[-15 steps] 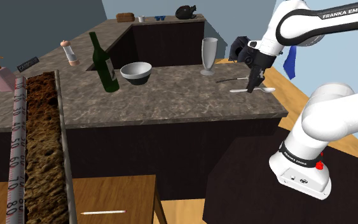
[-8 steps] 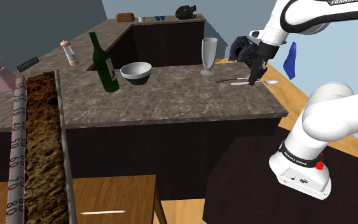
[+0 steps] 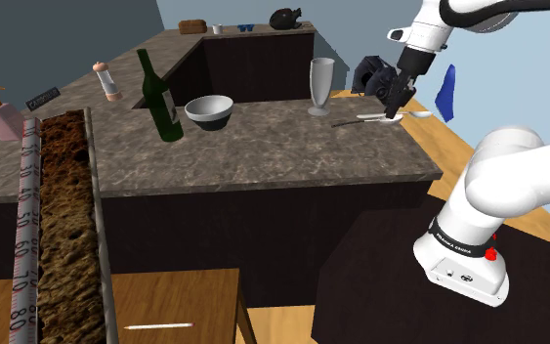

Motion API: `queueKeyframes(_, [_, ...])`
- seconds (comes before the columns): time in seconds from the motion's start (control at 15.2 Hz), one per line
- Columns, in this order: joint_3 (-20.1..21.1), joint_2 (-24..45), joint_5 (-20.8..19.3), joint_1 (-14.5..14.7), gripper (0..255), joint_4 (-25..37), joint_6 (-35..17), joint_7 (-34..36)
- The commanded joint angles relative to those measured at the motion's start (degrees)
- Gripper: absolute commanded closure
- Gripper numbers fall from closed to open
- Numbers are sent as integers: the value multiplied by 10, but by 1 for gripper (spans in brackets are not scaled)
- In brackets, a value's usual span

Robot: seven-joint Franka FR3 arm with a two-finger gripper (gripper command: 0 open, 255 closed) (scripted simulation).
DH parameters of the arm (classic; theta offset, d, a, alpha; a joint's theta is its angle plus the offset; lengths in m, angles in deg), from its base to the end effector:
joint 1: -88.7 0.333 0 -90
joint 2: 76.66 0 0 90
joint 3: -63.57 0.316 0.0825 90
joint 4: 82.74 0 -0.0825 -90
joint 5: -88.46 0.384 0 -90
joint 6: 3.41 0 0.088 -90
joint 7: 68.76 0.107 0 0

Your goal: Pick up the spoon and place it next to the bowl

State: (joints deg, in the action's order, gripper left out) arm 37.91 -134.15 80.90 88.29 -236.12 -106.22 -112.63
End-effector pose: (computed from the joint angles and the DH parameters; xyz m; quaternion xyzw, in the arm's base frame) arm 0.2490 -0.1427 0.4910 -0.9589 -0.2533 -0.0927 0.0874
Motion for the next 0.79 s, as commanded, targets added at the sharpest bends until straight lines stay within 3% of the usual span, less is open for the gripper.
queueKeyframes(0.0, [4,0,3,2,255,13,13,2])
queueKeyframes(0.73, [39,223,86,120,255,119,-116,67])
